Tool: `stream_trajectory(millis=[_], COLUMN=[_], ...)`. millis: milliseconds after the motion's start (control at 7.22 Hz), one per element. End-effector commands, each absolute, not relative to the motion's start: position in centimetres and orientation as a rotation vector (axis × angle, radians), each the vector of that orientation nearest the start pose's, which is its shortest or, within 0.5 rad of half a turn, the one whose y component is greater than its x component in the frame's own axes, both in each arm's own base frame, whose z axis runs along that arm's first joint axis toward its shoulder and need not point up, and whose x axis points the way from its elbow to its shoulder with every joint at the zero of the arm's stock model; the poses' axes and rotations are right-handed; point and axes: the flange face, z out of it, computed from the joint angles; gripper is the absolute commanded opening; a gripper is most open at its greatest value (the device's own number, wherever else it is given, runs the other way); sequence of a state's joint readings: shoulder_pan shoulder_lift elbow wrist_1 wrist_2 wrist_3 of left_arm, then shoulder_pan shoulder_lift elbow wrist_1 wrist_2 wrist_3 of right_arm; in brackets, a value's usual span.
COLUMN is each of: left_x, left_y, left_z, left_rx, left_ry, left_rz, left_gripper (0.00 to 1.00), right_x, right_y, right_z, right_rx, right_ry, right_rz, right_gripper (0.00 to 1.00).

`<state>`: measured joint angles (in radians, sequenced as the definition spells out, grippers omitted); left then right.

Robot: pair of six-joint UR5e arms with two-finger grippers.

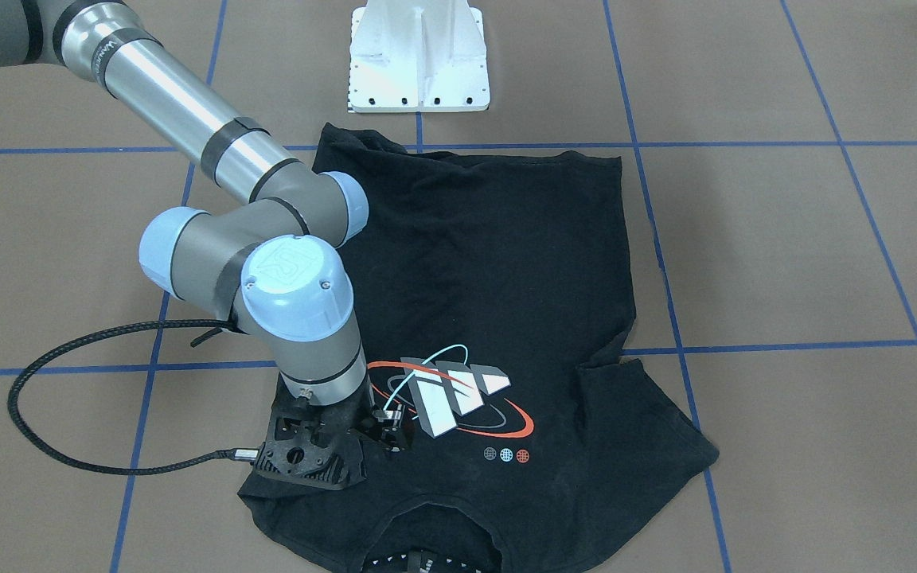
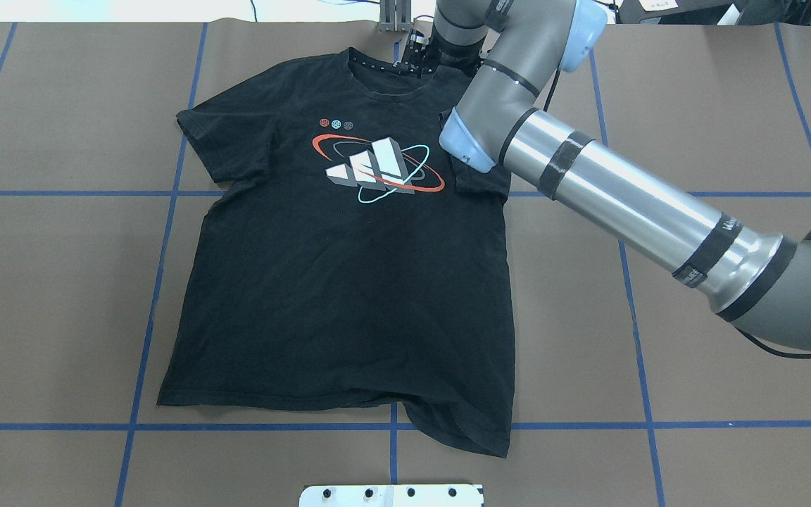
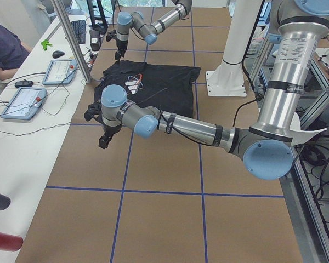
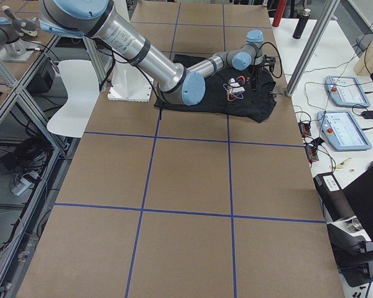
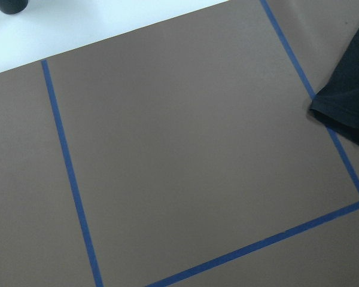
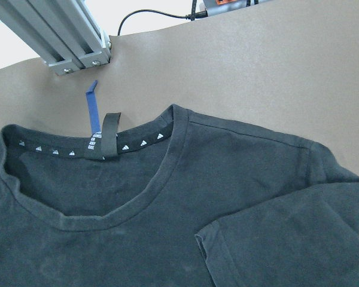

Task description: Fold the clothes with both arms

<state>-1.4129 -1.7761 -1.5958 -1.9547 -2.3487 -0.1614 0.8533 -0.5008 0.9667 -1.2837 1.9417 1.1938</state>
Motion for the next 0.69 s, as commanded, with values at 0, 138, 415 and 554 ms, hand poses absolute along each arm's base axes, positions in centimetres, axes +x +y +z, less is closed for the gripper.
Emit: stream_trajectory(millis=[0,138,415,554], left_x=[11.2,13.4,16.8,19.8], left_y=[-61.8,-64.0,-68.3,-69.5], left_z=[45.9,45.3,45.1,44.5], left_rx=[0.452,0.444,0.42,0.418], left_ry=[0.913,0.938,0.988,0.959], left_rz=[0.251,0.21,0.113,0.087], left_gripper=[1.0,1.0,1.0,1.0], right_x=[-43.4,-40.3,-32.8,-29.1], right_y=[-69.4,-67.7,-64.7,-63.0], right_z=[18.4,21.2,27.5,31.5], right_rx=[0.125,0.131,0.151,0.169], right_ry=[-0.735,-0.738,-0.769,-0.749], right_rz=[0.191,0.15,0.068,0.033], right_gripper=[0.99,0.99,0.99,0.99])
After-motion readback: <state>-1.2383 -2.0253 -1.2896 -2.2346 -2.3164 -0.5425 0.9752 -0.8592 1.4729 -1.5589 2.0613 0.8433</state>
